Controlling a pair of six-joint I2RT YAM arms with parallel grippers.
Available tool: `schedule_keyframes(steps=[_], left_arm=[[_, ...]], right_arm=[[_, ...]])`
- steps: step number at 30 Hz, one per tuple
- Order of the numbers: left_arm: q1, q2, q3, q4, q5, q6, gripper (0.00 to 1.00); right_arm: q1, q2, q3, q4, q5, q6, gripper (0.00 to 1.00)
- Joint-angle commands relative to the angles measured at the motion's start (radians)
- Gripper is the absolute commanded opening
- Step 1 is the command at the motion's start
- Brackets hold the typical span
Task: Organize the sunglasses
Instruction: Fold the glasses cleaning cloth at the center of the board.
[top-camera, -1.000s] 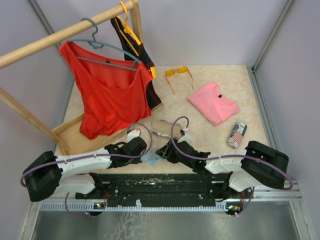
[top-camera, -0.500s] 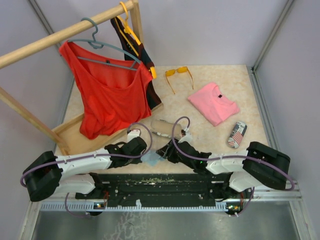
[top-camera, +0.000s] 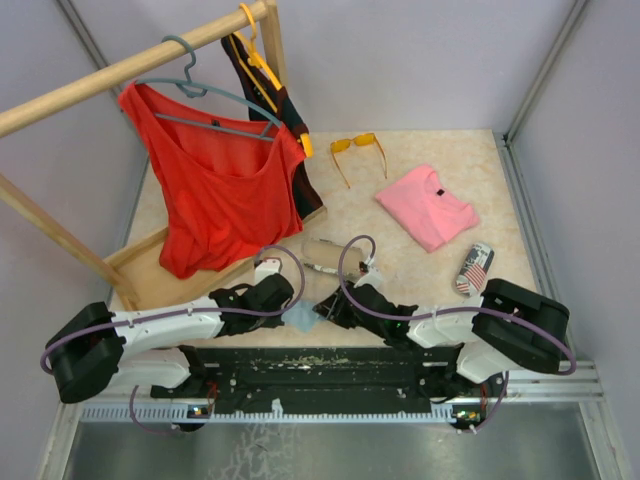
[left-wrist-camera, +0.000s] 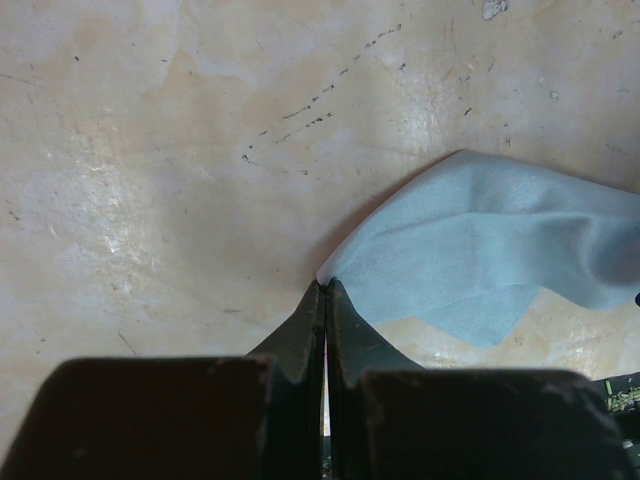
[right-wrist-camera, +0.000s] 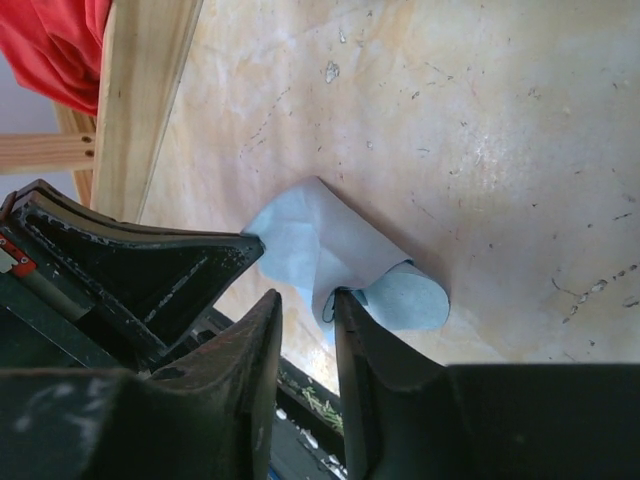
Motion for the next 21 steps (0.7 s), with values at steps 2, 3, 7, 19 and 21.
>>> schedule_keyframes(steps=[2, 3, 7, 19, 21], left_arm=[[0.004, 0.010, -0.005, -0.022, 0.019, 0.010, 0.00], [0.004, 0.008, -0.005, -0.019, 0.021, 0.010, 0.00], [0.004, -0.023, -0.016, 0.009, 0.043, 0.014, 0.00], [0.004, -0.140, -0.030, 0.091, 0.114, 0.040, 0.00], [0.004, -0.159, -0.026, 0.094, 0.121, 0.044, 0.00]], right_arm=[[0.006, -0.013, 0.020, 0.032, 0.006, -0.012, 0.20], [0.006, -0.014, 0.019, 0.029, 0.007, -0.013, 0.17], [0.007, -0.021, 0.017, 0.024, 0.004, -0.022, 0.02], [0.008, -0.134, 0.033, -0.091, 0.035, -0.063, 0.00], [0.009, -0.166, 0.038, -0.125, 0.047, -0.072, 0.00]])
